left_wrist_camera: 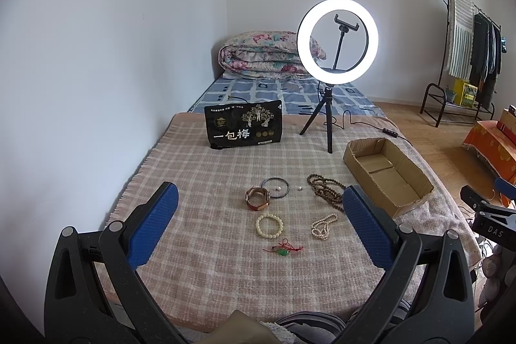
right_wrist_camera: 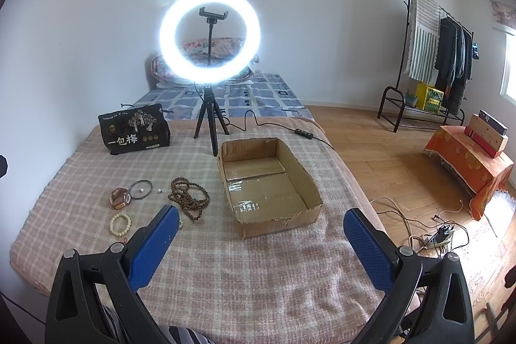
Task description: Organize jewelry
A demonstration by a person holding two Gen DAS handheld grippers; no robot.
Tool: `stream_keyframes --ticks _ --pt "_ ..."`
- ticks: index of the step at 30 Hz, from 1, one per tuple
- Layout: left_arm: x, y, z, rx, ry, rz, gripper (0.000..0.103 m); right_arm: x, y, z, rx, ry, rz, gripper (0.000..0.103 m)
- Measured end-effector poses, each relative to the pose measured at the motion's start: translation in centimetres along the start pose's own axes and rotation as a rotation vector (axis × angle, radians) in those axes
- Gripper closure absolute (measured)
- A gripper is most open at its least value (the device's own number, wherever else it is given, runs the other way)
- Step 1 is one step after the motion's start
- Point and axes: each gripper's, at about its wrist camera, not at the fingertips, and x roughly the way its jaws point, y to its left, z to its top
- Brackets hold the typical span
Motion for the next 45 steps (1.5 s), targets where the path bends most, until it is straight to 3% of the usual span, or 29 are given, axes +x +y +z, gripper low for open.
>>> stream_keyframes --ticks 45 --pt "-0.8 -0.2 1.0 -0.007 -0.006 -0.006 0.000 0.4 0.1 -0.7 0.003 0.012 0.005 0.000"
